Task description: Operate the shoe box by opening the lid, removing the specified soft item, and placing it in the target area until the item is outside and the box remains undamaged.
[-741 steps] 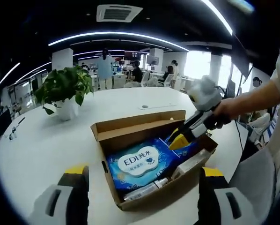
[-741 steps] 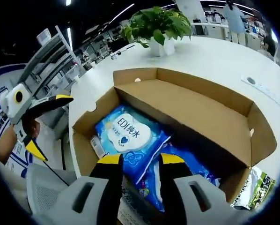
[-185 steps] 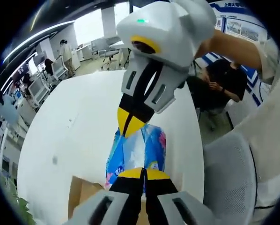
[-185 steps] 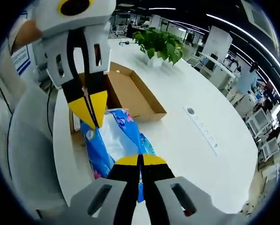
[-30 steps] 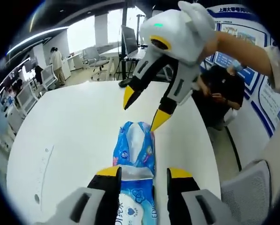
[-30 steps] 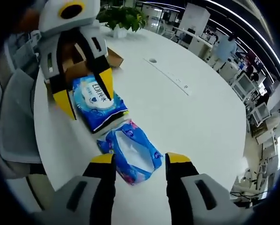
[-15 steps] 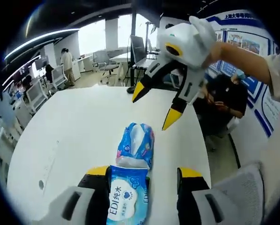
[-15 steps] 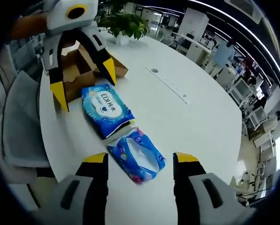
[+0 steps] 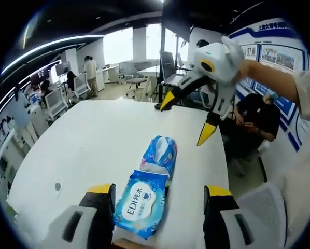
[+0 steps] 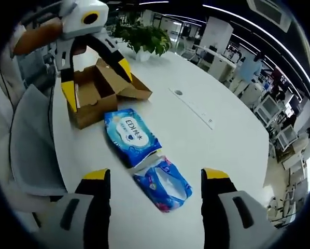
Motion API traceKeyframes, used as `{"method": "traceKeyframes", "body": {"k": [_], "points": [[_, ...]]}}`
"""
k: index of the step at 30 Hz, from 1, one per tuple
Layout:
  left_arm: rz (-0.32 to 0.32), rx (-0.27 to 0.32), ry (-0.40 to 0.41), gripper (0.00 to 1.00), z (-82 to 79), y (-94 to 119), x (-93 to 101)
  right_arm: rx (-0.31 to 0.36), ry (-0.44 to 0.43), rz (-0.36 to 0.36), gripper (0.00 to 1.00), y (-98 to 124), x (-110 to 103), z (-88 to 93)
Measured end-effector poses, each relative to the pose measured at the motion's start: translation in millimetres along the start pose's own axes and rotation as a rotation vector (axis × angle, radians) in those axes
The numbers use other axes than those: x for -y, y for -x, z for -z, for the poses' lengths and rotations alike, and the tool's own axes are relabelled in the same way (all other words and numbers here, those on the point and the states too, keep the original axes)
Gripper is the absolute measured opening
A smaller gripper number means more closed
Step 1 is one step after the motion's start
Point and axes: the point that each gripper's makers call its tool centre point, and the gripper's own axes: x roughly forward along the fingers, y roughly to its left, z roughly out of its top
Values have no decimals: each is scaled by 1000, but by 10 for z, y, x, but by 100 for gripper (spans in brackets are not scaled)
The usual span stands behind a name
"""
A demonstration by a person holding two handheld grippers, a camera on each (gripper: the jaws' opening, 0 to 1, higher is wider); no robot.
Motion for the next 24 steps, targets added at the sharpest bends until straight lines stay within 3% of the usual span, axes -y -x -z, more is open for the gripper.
{"method": "traceKeyframes", "body": {"k": [16,24], "points": [[-92,94,111,85,427,737,-121,79,37,-57,75,-85,-356,-535],[-170,134,178,90,709,1132,-210,96,88,-100,79,-204,-562,-751]]}}
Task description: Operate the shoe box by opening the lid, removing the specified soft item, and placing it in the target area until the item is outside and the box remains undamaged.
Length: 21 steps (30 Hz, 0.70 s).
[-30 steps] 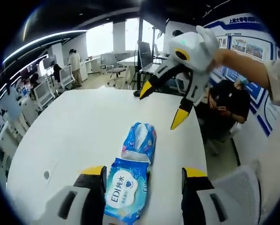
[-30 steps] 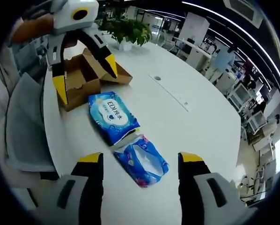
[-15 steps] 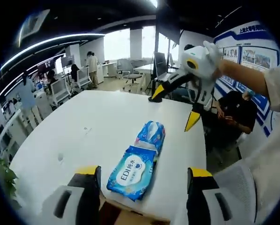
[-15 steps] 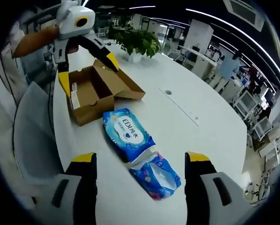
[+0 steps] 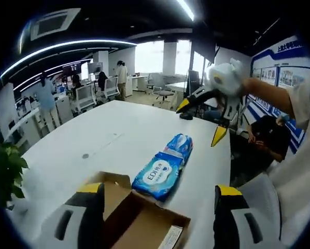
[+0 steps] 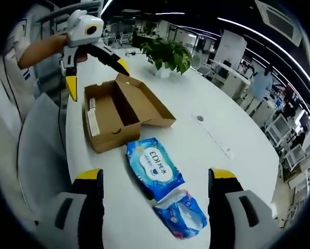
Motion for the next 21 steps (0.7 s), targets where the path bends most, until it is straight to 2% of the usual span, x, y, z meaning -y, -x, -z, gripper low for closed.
{"method": "traceKeyframes", "body": {"k": [8,12,21], "points": [[-73,21,47,93,274,333,-151,5,42,-52,78,-147,-168,-185],[-87,23,63,95,386,428,-184,9,64,-74,78,-228,-250,-265],[-136,65,81,100,604,652,-226,9,110,-130,76,-459,-474,-390]]}}
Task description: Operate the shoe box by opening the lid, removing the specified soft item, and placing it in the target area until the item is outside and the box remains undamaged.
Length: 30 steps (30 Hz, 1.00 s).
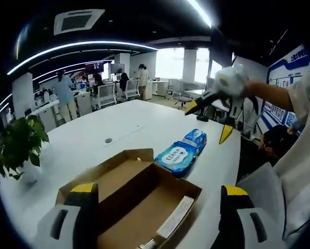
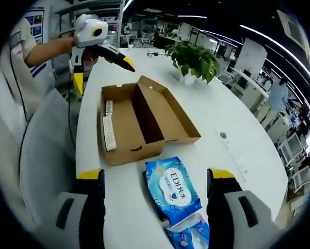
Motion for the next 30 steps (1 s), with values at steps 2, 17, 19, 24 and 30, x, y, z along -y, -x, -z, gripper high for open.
{"method": "traceKeyframes", "body": {"k": [2,17,19,24,30], "points": [[-13,13,2,100,19,41,-37,-4,10,-20,74,-84,-57,-23],[-106,63,55,100,302,378,-389,-32,76,-133,70,-646,-345,-148],[-112,64,59,100,348,414,-429,-38,88,-149,70,-710,-376,-154],[-128,69,77,100,458,509,-514,-42,99,-179,68,-850,-426,-197],[-143,71,81,100,543,585,-577,-52,122,-207,65,-982,-468,-224]]}}
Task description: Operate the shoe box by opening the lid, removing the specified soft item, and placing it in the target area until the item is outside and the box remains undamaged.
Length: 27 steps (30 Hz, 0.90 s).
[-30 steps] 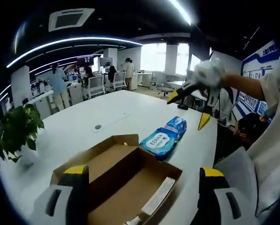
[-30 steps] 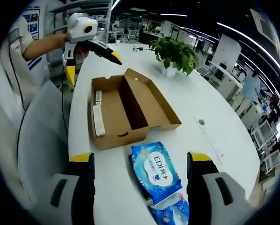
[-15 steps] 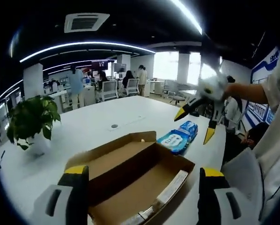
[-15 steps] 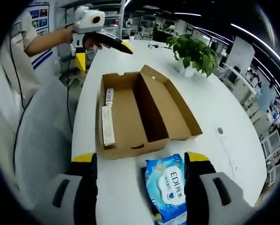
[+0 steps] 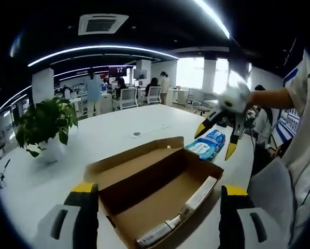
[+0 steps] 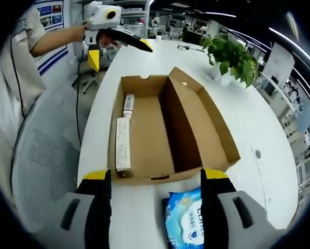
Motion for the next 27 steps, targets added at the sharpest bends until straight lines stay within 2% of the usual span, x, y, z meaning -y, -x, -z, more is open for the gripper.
{"method": "traceKeyframes", "body": {"k": [13,27], "points": [[-40,6,28,100,88,99,-176,-31,56,-82,65,-296,-40,-20],[-49,-1,31,100,144,72,-260,-58,76,-203,66,-605,-109,-19]]}}
